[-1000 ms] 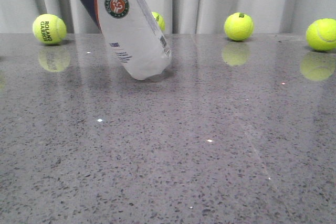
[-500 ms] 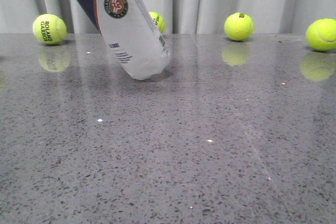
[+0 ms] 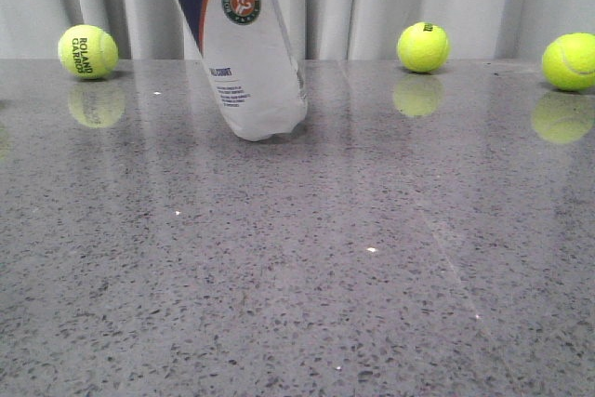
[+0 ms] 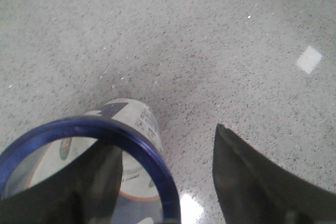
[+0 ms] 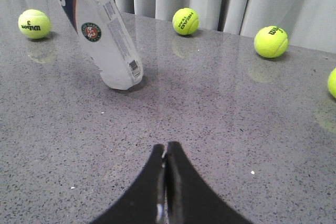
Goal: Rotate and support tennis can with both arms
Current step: 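Lower the can onto its clear lid end, standing it upright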
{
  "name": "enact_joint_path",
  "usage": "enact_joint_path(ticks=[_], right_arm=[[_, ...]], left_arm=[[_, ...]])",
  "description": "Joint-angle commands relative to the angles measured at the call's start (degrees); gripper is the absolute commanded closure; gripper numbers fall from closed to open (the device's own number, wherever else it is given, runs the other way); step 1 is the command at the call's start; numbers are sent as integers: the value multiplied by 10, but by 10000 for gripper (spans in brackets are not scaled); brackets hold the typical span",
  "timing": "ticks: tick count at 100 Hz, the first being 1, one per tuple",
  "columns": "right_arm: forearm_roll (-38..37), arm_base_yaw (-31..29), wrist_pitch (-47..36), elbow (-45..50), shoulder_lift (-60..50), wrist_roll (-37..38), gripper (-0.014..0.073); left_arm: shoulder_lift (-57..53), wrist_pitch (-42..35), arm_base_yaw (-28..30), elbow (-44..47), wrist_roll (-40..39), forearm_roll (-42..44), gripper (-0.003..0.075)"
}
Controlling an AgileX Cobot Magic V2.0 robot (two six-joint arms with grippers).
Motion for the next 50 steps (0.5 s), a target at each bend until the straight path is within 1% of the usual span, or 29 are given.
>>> enact_joint_path(ticks=[1, 18, 28, 50], right_arm=[[-7, -2, -48, -15, 5, 1, 662], [-7, -2, -48, -15, 5, 1, 662], [-7, -2, -48, -15, 5, 1, 662], [-7, -2, -48, -15, 5, 1, 662]], left_arm=[[-6, -30, -10, -30, 0, -19, 344], [18, -38, -13, -57, 0, -26, 344], [19, -68, -13, -57, 0, -27, 344], [19, -108, -13, -58, 0, -44, 344]])
